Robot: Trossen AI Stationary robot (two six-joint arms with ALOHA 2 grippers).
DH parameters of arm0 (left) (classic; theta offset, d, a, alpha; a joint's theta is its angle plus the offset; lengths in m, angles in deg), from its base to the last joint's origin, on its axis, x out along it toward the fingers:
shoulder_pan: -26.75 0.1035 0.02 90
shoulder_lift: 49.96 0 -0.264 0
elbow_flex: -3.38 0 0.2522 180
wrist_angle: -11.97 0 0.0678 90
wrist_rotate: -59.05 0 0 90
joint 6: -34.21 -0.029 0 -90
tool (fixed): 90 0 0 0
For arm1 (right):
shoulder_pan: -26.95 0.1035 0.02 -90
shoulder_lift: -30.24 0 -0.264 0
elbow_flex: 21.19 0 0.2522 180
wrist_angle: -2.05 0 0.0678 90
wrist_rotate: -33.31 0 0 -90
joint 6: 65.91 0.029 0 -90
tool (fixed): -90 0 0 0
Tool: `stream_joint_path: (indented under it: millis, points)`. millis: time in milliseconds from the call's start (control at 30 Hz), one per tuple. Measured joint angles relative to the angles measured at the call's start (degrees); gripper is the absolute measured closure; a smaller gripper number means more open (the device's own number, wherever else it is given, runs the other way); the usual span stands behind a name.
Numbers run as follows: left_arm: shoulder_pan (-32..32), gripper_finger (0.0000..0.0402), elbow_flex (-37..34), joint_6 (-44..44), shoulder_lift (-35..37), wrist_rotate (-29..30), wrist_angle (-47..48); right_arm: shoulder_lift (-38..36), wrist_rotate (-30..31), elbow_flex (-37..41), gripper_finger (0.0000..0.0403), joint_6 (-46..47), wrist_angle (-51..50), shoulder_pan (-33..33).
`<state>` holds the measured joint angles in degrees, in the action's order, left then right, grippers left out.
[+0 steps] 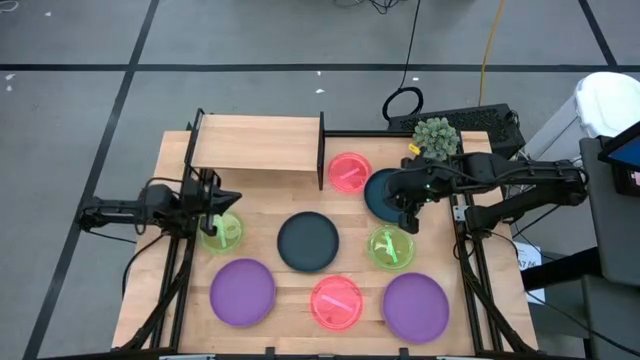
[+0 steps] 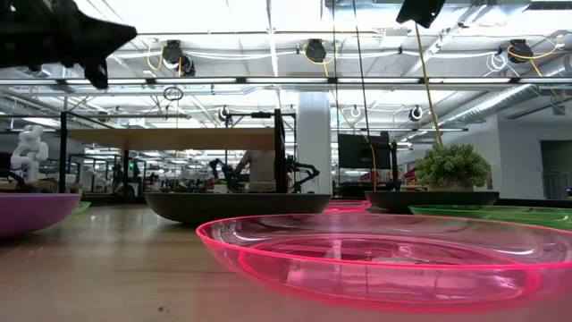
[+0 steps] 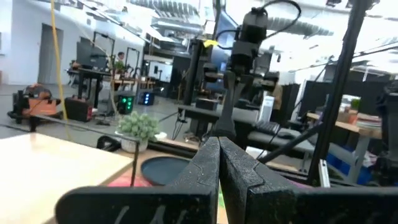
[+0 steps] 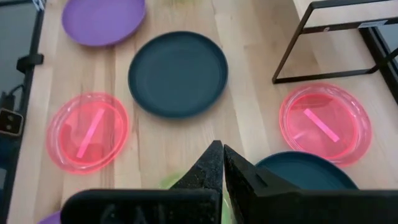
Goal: Place and stack plates onto a shelf
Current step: Adjust the shelf on the table
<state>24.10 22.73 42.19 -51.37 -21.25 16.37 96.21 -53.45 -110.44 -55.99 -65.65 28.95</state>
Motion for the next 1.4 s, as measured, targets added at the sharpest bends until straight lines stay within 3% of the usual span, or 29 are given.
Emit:
stream_joint_path:
  millis: [367, 733, 967, 1233, 1400]
  points:
    - [0.0, 0.0394, 20.7, -0.5, -14.7, 0.9, 12.5, 1.5, 1.5, 0.0, 0.0403, 0.0, -1.4, 0.0]
    - [0.0, 0.0394, 41.2, -4.2, -33.8, 1.5, 14.4, 1.5, 1.5, 0.0, 0.0403, 8.8, -3.5, 0.0]
    - [0.0, 0.0394, 48.0, 0.3, -44.0, 1.4, 19.6, 1.5, 1.5, 0.0, 0.0403, 13.5, -4.1, 0.0]
    - [1.0, 0.0394, 48.6, 13.1, -54.6, 1.3, 20.4, 1.5, 1.3, 0.0, 0.0403, 17.9, -6.2, 0.0]
    - [3.5, 0.0394, 48.6, 10.6, -62.4, 1.3, 20.5, 1.5, 1.3, 0.0, 0.0403, 18.1, -8.6, 0.0]
